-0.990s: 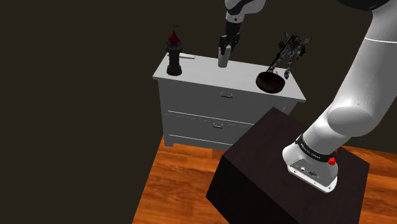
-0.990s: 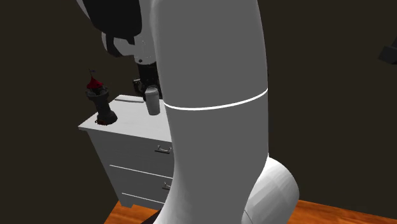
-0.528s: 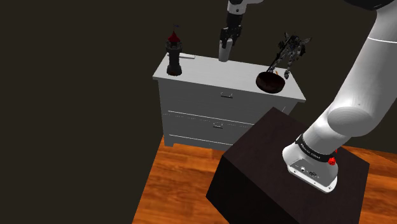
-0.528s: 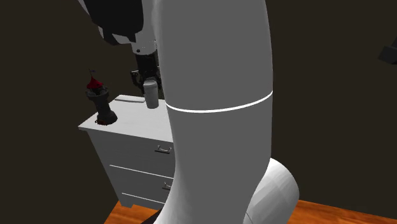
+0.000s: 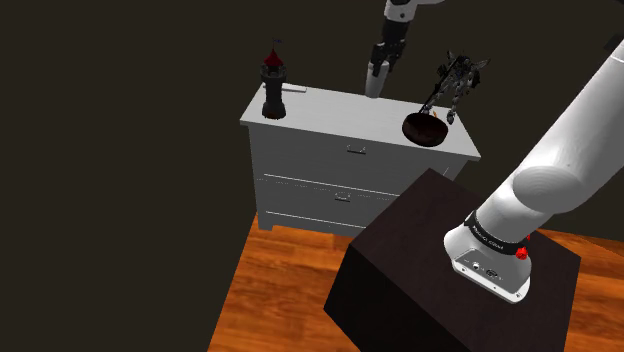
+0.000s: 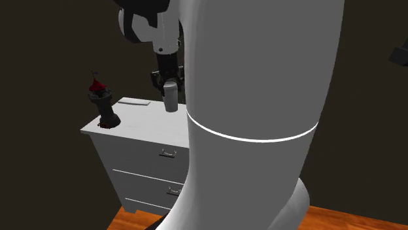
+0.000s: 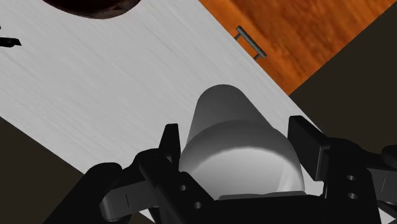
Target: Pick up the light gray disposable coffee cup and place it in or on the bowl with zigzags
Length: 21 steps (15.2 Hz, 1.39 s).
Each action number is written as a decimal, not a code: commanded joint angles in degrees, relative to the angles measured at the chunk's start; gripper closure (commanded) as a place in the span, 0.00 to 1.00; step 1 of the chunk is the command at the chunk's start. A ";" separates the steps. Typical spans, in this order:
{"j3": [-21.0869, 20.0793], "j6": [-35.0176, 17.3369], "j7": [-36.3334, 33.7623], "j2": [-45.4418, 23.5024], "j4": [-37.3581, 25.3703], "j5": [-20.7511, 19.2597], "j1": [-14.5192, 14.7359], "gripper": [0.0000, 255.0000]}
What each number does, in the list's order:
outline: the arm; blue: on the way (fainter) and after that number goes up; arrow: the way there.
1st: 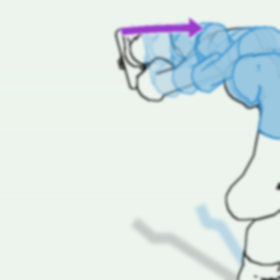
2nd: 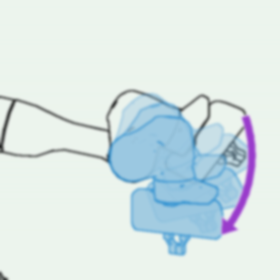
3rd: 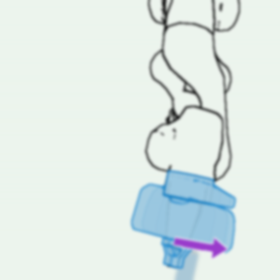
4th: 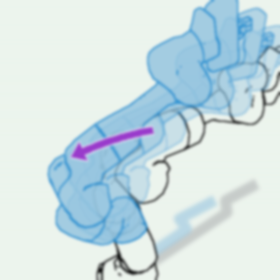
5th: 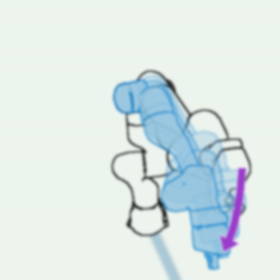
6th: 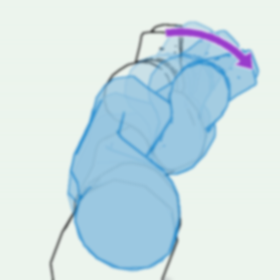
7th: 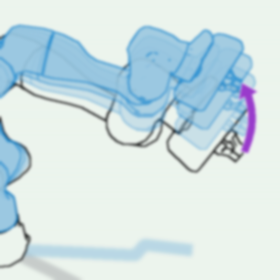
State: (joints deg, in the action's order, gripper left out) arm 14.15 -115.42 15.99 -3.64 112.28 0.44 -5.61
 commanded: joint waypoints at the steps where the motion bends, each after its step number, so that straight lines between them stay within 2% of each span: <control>1: 0.99 -0.08 1.80 2.49 2.46 -0.65 -1.02 1.00; 8: 4.79 -0.17 7.81 11.51 11.07 -3.85 -4.80 1.00; 15: 9.33 1.01 14.66 18.75 16.41 -7.61 -9.18 1.00; 18: 11.20 1.66 17.50 20.90 17.57 -9.05 -10.93 1.00; 21: 11.51 -0.75 17.61 20.18 19.29 -8.98 -10.96 1.00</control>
State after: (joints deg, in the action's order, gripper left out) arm 25.55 -115.43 33.52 16.54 130.88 -8.46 -16.51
